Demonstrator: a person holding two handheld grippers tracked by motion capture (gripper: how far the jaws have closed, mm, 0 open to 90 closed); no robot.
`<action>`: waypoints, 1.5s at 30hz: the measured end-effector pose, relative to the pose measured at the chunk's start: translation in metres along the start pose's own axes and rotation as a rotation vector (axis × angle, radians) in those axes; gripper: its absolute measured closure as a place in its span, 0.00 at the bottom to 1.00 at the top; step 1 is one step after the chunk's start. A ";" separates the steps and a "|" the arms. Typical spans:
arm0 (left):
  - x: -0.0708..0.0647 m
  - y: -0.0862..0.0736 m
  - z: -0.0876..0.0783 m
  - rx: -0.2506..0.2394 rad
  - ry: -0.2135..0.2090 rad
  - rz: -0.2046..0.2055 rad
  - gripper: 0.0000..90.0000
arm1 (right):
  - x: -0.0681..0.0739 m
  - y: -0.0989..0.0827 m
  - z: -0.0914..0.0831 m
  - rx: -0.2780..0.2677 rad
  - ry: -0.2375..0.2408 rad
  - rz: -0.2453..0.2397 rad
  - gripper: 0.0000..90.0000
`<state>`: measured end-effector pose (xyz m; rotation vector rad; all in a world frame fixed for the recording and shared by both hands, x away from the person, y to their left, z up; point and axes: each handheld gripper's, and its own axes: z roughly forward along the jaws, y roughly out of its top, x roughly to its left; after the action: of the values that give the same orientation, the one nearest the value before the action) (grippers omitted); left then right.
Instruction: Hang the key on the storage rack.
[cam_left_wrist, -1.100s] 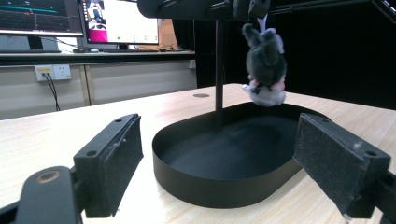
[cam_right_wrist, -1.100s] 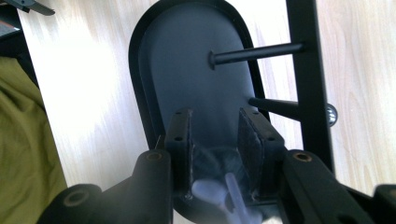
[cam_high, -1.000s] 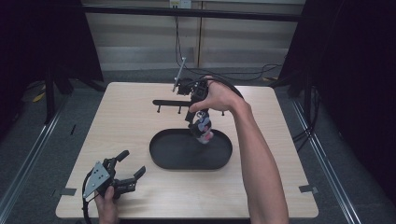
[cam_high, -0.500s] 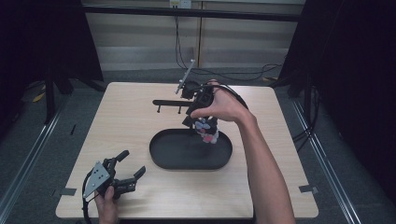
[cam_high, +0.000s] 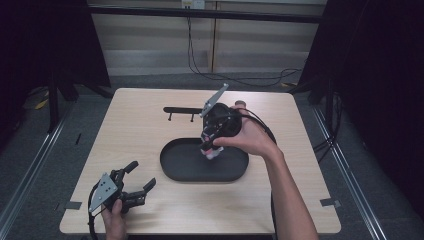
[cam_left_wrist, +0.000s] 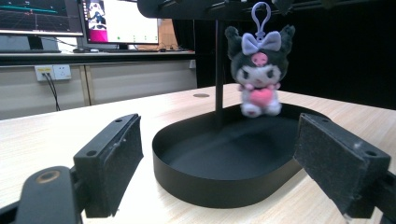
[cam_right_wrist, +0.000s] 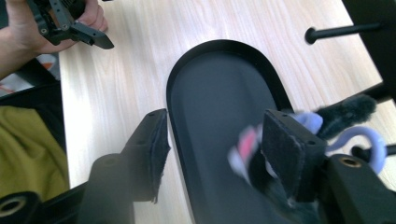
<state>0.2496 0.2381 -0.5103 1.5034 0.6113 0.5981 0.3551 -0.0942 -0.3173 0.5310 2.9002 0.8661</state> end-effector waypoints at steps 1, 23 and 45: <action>0.000 0.000 0.000 0.000 0.000 0.000 0.17 | 0.002 -0.004 0.001 -0.014 -0.004 -0.002 0.40; 0.000 0.000 0.000 0.000 0.000 0.000 0.17 | 0.047 -0.122 0.030 -0.410 -0.198 0.186 0.16; 0.000 0.000 0.000 -0.001 0.005 0.003 0.17 | 0.083 -0.226 0.083 -0.821 -0.671 0.428 0.16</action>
<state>0.2496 0.2382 -0.5103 1.5021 0.6129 0.6048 0.2212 -0.1989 -0.5068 1.0745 1.6614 1.4472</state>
